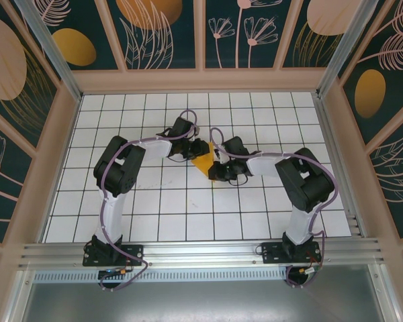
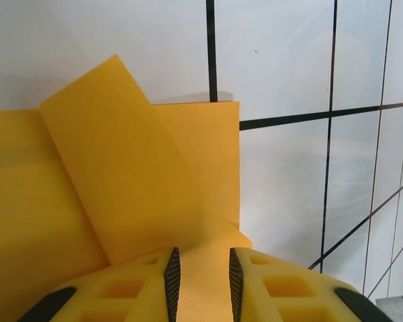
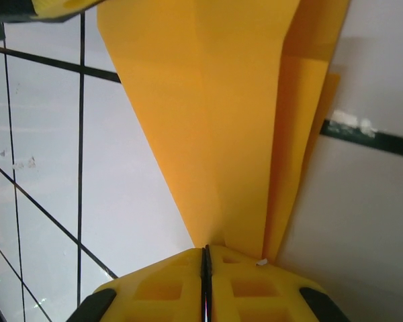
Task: Fold a paper plane with a square sheet of paper (fold left side to right side)
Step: Fourth fold the wing at the center of the table.
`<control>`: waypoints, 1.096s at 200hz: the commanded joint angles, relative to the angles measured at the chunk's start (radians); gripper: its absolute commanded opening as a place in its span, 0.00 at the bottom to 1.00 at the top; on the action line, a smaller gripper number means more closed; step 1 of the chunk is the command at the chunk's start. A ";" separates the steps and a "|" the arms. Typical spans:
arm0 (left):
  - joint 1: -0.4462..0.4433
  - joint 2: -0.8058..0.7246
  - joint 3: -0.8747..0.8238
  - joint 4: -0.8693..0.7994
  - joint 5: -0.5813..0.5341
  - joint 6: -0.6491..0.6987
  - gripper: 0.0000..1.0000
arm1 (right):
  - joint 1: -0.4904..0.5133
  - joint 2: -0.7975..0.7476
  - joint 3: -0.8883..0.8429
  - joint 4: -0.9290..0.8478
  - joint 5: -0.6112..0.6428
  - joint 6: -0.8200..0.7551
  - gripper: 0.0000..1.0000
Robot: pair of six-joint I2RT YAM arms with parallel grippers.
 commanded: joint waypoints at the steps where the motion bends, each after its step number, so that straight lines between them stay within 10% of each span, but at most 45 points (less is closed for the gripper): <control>1: 0.002 0.050 -0.024 -0.076 -0.050 0.004 0.30 | 0.011 -0.017 -0.070 -0.155 -0.017 -0.003 0.12; 135: 0.002 0.033 -0.033 -0.071 -0.050 0.003 0.30 | -0.028 -0.213 -0.010 -0.188 -0.103 -0.017 0.13; 219: 0.002 0.029 -0.031 -0.073 -0.049 0.003 0.30 | -0.027 0.002 0.090 -0.073 -0.028 0.031 0.13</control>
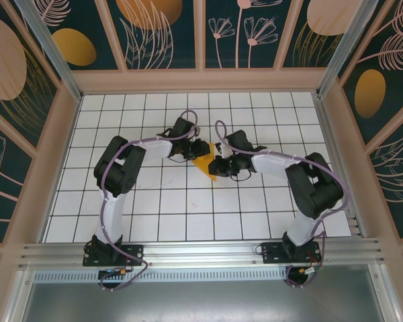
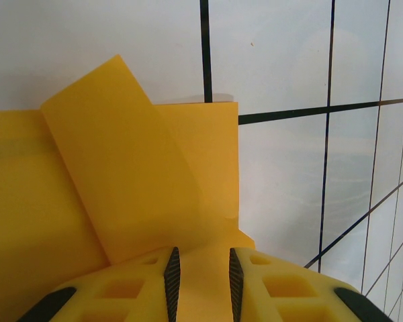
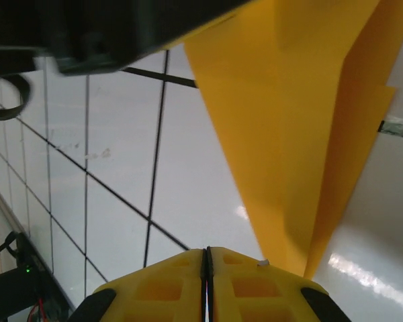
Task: Fold a paper plane with a square sheet of paper (fold left side to right side)
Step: Fourth fold the wing at the center of the table.
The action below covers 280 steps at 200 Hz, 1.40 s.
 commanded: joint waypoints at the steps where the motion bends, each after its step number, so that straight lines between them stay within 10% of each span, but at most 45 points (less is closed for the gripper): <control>1: 0.005 0.028 -0.031 -0.073 -0.053 0.004 0.30 | -0.002 0.065 0.033 0.013 0.047 0.010 0.13; 210: 0.173 0.247 0.367 -0.233 -0.090 0.121 0.33 | -0.001 0.093 -0.177 -0.052 0.119 0.016 0.00; 280: 0.217 0.107 0.427 -0.280 -0.055 0.181 0.36 | -0.002 0.103 -0.185 -0.018 0.113 0.028 0.00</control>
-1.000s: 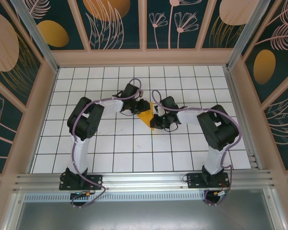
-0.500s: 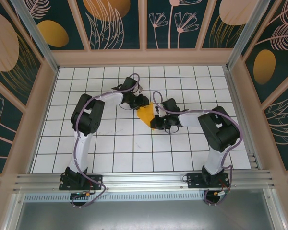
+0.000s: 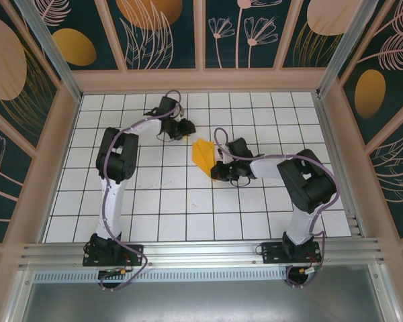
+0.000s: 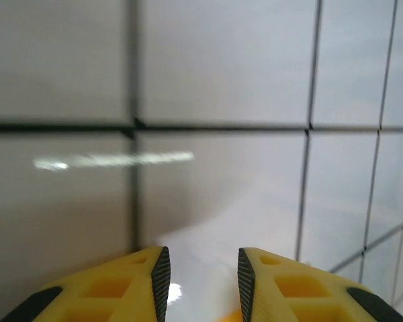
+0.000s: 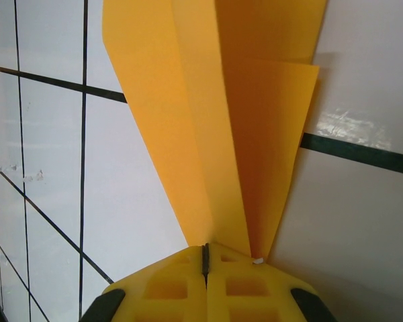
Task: Fold a paper plane with a square sheet of paper (fold left side to right side)
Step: Fourth fold the wing at the center of the table.
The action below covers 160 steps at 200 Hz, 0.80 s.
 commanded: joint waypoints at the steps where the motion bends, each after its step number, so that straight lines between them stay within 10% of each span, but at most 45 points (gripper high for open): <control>1: 0.016 -0.083 0.029 -0.004 -0.046 0.057 0.36 | -0.002 0.051 -0.069 -0.209 0.045 0.012 0.00; 81: -0.083 -0.516 -0.598 0.352 0.064 -0.072 0.28 | -0.003 0.062 -0.062 -0.190 0.051 0.000 0.00; 160: -0.241 -0.434 -0.698 0.513 0.132 -0.191 0.27 | -0.003 0.064 -0.059 -0.203 0.063 -0.005 0.00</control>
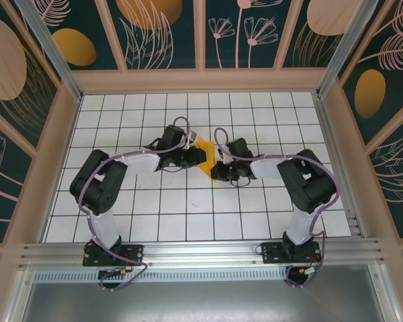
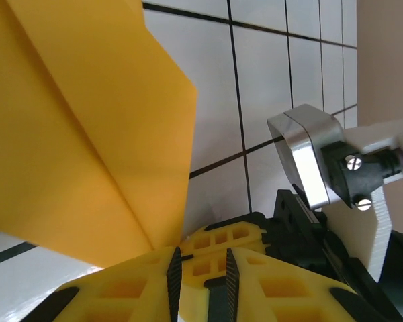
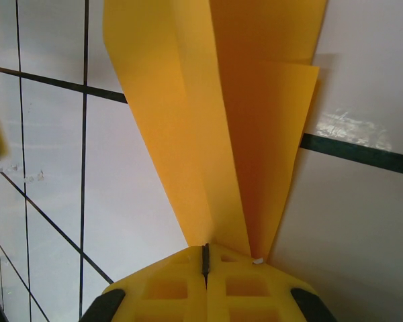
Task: Fold a paper plane with a square sheet of paper (fold left side to right side)
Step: Fourth fold the wing at the center of the table.
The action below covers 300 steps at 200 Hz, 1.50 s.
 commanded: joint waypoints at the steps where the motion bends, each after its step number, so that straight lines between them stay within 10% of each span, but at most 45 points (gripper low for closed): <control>1: -0.012 0.038 0.009 0.081 0.029 -0.042 0.27 | -0.003 0.063 -0.056 -0.211 0.064 -0.006 0.00; 149: -0.047 0.178 0.081 0.101 0.065 -0.070 0.27 | -0.002 0.071 -0.052 -0.221 0.066 -0.015 0.00; 300: -0.023 0.280 0.224 -0.142 -0.144 0.041 0.27 | -0.003 0.083 -0.057 -0.272 0.111 -0.035 0.00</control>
